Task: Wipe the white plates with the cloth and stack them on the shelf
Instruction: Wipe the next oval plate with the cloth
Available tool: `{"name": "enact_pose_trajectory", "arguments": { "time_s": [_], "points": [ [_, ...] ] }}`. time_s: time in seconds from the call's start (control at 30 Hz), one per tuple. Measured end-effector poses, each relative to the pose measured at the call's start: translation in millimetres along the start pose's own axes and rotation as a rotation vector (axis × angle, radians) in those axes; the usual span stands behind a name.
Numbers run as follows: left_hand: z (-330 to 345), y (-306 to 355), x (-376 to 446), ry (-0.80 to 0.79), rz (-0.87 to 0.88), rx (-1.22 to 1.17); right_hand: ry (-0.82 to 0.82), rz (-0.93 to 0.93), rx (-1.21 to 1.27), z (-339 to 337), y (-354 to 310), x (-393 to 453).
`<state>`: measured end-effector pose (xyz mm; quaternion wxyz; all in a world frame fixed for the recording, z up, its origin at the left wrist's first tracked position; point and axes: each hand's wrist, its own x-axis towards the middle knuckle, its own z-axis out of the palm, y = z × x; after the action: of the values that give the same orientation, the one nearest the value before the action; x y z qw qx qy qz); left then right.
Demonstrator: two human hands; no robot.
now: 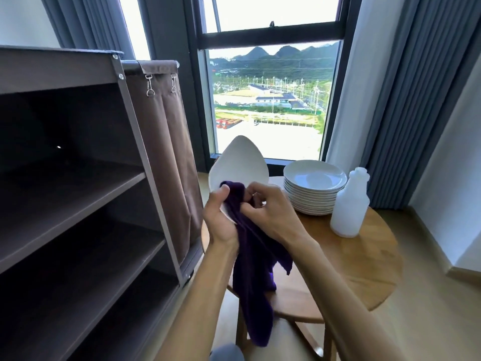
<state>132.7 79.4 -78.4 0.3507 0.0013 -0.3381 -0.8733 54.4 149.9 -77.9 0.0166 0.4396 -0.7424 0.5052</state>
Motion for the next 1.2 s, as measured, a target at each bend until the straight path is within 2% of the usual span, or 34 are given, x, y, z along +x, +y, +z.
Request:
{"name": "enact_pose_trajectory", "arguments": {
  "time_s": [0.13, 0.23, 0.3, 0.4, 0.47, 0.57, 0.67, 0.73, 0.8, 0.9, 0.93, 0.97, 1.0, 1.07, 1.13, 1.2],
  "points": [
    [-5.4, -22.5, -20.2, -0.013, 0.01, 0.048, 0.228, 0.185, -0.191, -16.7, 31.9, 21.4],
    [-15.9, -41.5, -23.4, -0.049, -0.045, 0.145, 0.311, 0.28, -0.272, -24.9, 41.1, 43.3],
    [-15.6, -44.7, -19.0, -0.072, -0.058, 0.18, 0.351, 0.265, -0.239, -19.2, 33.1, 49.7],
    [-8.4, -40.8, -8.7, -0.079, 0.021, 0.232, 0.358, 0.142, -0.066, -10.6, 9.4, 51.5],
    [-6.9, -34.9, -1.3, -0.015, 0.019, 0.24, 0.279, 0.064, 0.08, -8.6, -7.6, 46.0],
    [-6.8, -18.2, 6.1, 0.137, 0.049, 0.158, 0.06, 0.008, 0.237, 0.8, -26.7, 20.5],
    [-15.4, -11.8, 9.3, 0.243, -0.032, -0.039, -0.145, 0.088, 0.223, 7.9, -28.5, 5.5],
    [-22.1, -13.4, 5.0, 0.29, -0.04, -0.089, -0.232, 0.144, 0.244, 11.0, -22.7, 0.5],
    [-25.2, -17.1, 1.4, 0.318, -0.018, -0.109, -0.125, 0.137, 0.243, 22.0, -16.7, -10.6],
    [-18.4, -16.1, 1.7, 0.393, 0.077, -0.132, 0.343, 0.223, 0.124, 44.6, -3.1, -31.7],
    [-18.4, -18.0, 3.9, 0.409, 0.12, -0.121, 0.419, 0.308, 0.047, 49.1, 1.4, -36.7],
    [-20.2, -19.5, 4.8, 0.433, 0.146, -0.082, 0.406, 0.408, 0.028, 51.3, 2.5, -40.2],
    [-23.5, -22.1, 5.4, 0.441, 0.16, -0.052, 0.329, 0.498, 0.111, 51.3, 3.6, -41.8],
    [-27.1, -26.4, 3.2, 0.438, 0.129, 0.034, 0.161, 0.617, 0.545, 48.4, -0.5, -42.1],
    [-27.1, -32.1, -1.5, 0.457, 0.047, 0.124, 0.153, 0.721, 0.853, 45.0, -0.5, -40.0],
    [-25.8, -35.1, -8.0, 0.423, -0.007, 0.082, 0.219, 0.784, 0.93, 44.7, 7.3, -37.4]
  ]
}}
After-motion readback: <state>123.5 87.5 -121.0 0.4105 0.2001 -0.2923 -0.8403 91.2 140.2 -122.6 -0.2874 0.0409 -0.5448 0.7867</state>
